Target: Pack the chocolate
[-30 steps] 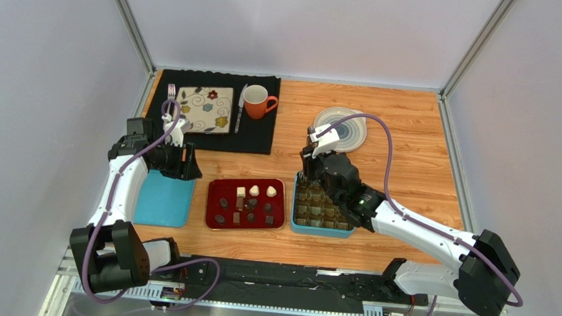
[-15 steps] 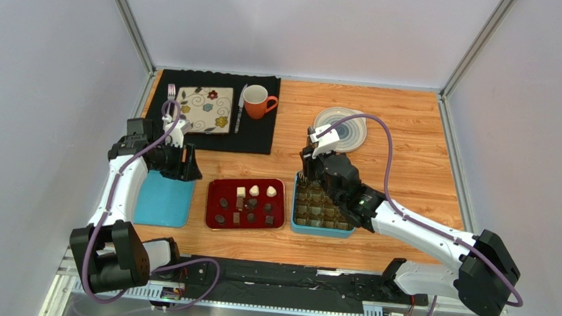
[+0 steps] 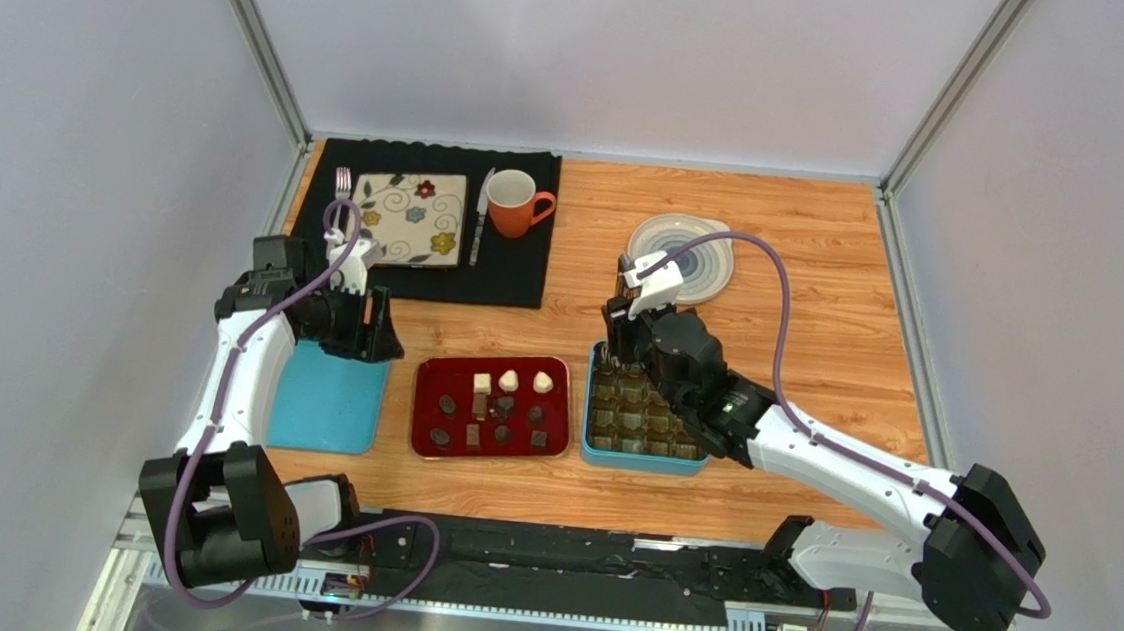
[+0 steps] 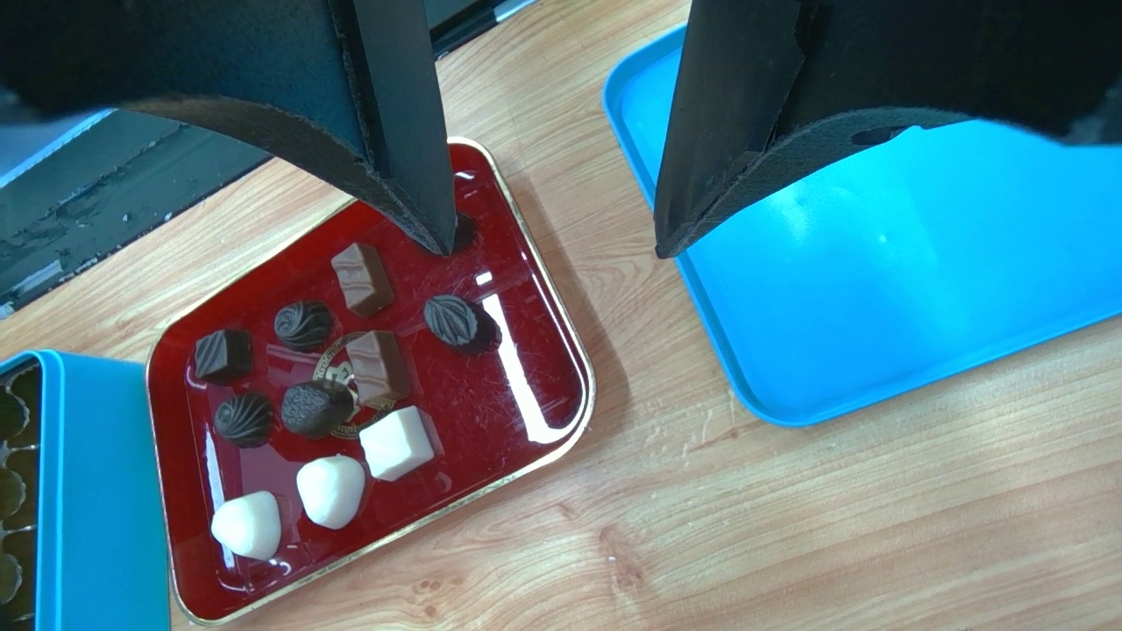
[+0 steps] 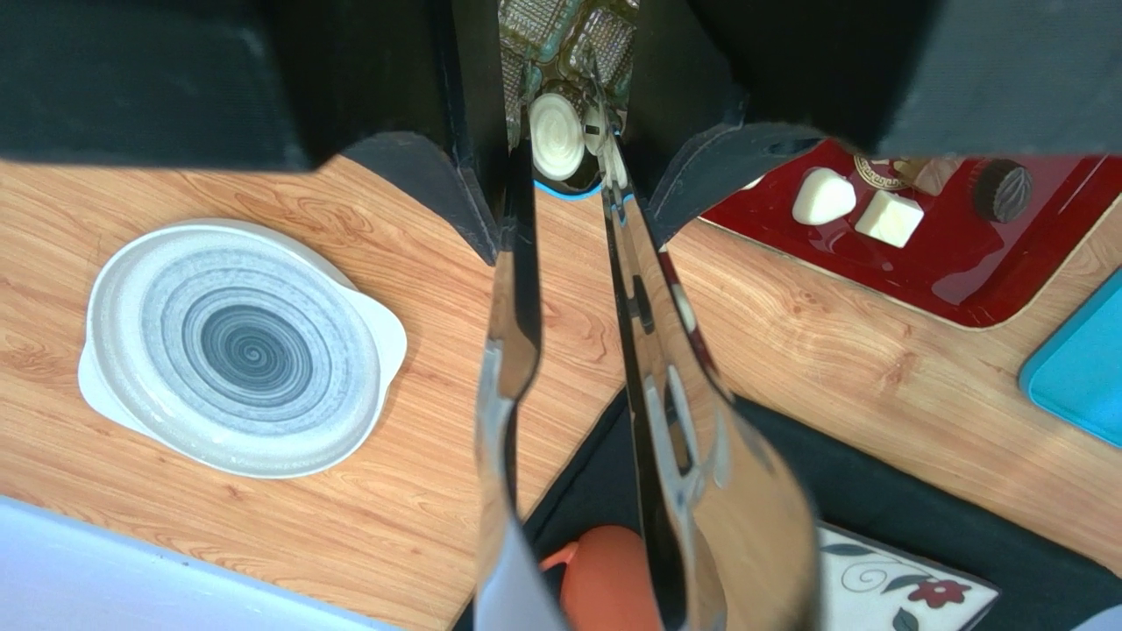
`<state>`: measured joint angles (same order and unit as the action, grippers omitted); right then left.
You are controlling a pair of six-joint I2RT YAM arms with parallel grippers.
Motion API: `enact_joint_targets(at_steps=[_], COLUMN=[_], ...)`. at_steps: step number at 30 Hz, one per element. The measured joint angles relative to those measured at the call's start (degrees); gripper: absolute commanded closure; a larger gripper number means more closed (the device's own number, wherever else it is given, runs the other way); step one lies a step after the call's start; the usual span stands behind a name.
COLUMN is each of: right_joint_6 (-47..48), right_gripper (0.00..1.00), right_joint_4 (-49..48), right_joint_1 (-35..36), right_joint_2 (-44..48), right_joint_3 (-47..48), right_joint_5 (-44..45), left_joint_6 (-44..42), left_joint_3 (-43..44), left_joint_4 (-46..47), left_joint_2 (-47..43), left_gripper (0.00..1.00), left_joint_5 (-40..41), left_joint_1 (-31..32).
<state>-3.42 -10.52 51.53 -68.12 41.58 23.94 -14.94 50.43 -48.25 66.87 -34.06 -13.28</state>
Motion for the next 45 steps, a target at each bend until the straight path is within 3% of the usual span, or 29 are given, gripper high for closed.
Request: enact_joint_targets(at_steps=[13, 24, 32, 45], right_joint_6=[0.0, -0.3, -1.4, -4.3], right_gripper=[0.59, 0.64, 0.65, 0.64], right_joint_4=[0.0, 0.0, -2.7, -11.4], right_joint_1=[0.0, 0.3, 7.4, 12.9], right_joint_2=[1.8, 2.6, 2.0, -17.4], right_joint_3=[0.0, 0.1, 3.3, 11.8], right_joint_5=[-0.5, -2.3, -4.1, -7.5], left_joint_6=[-0.4, -0.7, -0.7, -1.1], left_joint_3=[0.3, 0.7, 0.7, 1.9], left_joint_4=[-0.6, -0.7, -0.7, -1.2], left_joint_2=[-0.4, -1.1, -1.2, -1.2], left_gripper=[0.34, 0.34, 0.34, 0.34], left_joint_5=[0.0, 0.0, 0.0, -1.2], left_joint_1=[0.0, 0.0, 0.0, 0.0])
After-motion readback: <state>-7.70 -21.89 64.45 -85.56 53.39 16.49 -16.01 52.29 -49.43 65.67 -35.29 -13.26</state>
